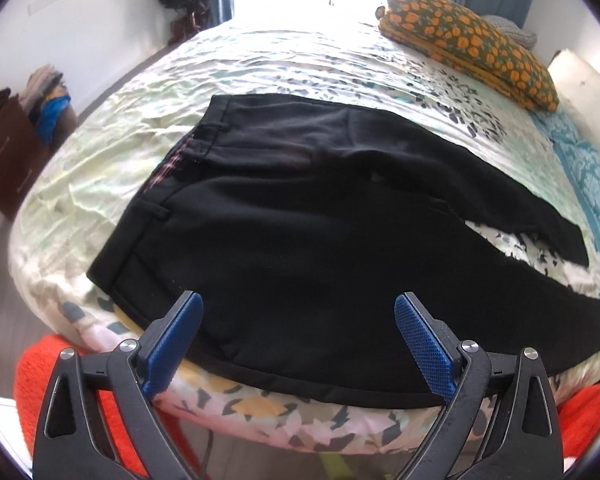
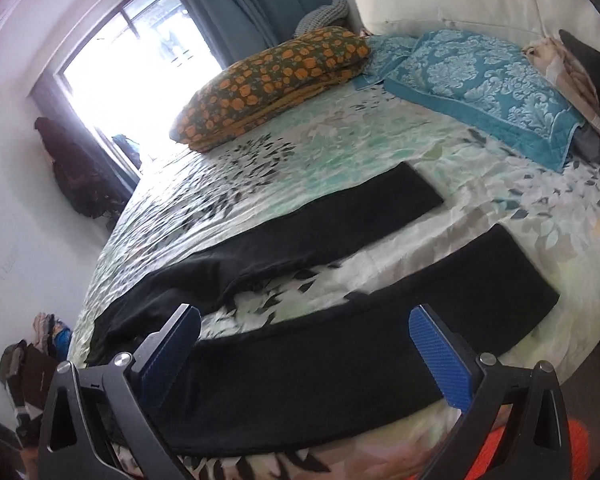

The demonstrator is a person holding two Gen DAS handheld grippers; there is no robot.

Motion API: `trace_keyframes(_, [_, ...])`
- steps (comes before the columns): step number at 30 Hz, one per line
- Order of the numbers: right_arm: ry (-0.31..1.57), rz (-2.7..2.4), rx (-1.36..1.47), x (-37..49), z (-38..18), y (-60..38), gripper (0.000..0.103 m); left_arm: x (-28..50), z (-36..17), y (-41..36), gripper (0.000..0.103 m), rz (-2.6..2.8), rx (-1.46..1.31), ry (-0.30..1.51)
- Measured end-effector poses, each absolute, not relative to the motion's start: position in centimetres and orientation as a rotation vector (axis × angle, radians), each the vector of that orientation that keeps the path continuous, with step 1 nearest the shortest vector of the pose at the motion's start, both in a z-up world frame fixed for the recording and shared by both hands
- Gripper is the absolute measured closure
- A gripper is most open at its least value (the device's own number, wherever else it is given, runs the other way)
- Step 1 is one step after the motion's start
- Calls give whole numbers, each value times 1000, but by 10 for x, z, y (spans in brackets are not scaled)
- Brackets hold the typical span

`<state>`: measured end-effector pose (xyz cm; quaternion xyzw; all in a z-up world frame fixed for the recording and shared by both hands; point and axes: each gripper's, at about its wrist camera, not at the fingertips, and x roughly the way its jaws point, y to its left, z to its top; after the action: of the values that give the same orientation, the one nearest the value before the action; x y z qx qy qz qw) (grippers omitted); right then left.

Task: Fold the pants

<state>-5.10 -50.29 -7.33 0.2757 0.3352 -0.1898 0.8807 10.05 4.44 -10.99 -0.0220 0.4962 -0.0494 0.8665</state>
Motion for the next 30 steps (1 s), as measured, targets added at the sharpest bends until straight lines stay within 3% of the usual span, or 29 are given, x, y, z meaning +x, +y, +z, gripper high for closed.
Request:
trace_keyframes(7, [822,-378,691,45,-95,-647,1,95,-117,26,5,-134,-24,1059])
trace_keyframes(11, [930,-368,645,107,-118,-703,19,102,-113,9,5,-133,-13,1058])
trace_keyframes(17, [1091,-368,583,172,-173,-743,36,115,-122,-22,5,-130,36,1096])
trace_keyframes(21, [1156,-405,518,198,-208,-758,38,117,-134,-35,5,-132,70,1130])
trace_keyframes(22, [1156,-407,522,200,-214,-762,41,118,-137,-36,5,-131,76,1138])
trace_keyframes(23, [1168,-400,532,203,-222,-764,59,118,-142,-39,5,-129,84,1148])
trace_keyframes(26, [1244,-383,464,211,-235,-759,98,120,-149,-43,5,-123,96,1167])
trace_keyframes(30, [1173,-402,240,225,-203,-747,99,123,-155,-46,5,-114,92,1178])
